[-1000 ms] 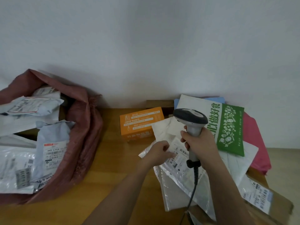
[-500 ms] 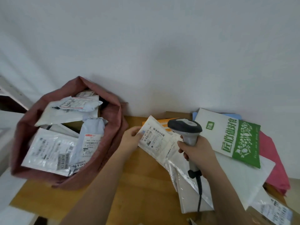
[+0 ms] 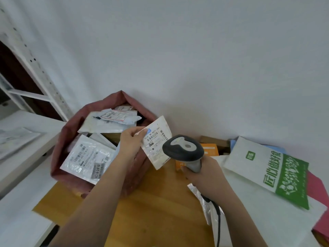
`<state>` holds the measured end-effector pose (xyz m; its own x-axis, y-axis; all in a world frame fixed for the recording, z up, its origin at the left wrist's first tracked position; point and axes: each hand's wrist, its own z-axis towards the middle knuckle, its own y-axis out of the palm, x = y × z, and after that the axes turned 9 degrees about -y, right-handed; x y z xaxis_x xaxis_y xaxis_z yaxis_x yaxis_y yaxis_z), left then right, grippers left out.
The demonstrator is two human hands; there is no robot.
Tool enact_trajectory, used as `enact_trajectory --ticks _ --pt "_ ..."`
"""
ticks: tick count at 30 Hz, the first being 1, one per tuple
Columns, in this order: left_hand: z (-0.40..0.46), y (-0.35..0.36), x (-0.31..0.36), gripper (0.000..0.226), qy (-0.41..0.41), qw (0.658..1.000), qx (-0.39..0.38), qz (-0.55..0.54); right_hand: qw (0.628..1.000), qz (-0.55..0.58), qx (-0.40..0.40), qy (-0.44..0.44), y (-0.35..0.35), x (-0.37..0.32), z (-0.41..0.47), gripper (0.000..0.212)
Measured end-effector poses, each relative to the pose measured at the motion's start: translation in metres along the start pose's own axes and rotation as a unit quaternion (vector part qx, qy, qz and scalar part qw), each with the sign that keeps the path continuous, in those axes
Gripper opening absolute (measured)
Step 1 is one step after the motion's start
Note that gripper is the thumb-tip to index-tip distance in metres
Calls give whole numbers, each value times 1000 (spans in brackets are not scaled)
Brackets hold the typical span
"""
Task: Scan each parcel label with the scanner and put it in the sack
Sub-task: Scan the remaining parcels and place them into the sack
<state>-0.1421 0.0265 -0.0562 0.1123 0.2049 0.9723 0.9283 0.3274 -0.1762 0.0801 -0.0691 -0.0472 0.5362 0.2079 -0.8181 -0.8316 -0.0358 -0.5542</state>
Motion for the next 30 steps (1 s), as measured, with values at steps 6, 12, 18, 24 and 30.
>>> enact_trajectory --ticks 6,12,18,24,30 --pt "6 -18 1 6 -4 1000 20 4 1000 -23 -16 -15 8 -9 -1 31" --pt "12 -26 1 17 -17 1000 20 3 1000 -21 -10 -16 9 -17 -4 24" --pt "20 -31 -1 17 -31 999 31 -2 1000 -20 -8 5 6 -21 -3 19" --pt "22 -41 -4 9 -24 999 35 -24 1000 -17 -7 4 7 -26 -3 18" --pt "30 -60 -17 9 -105 978 156 -93 999 15 31 -4 16 -33 -1 21"
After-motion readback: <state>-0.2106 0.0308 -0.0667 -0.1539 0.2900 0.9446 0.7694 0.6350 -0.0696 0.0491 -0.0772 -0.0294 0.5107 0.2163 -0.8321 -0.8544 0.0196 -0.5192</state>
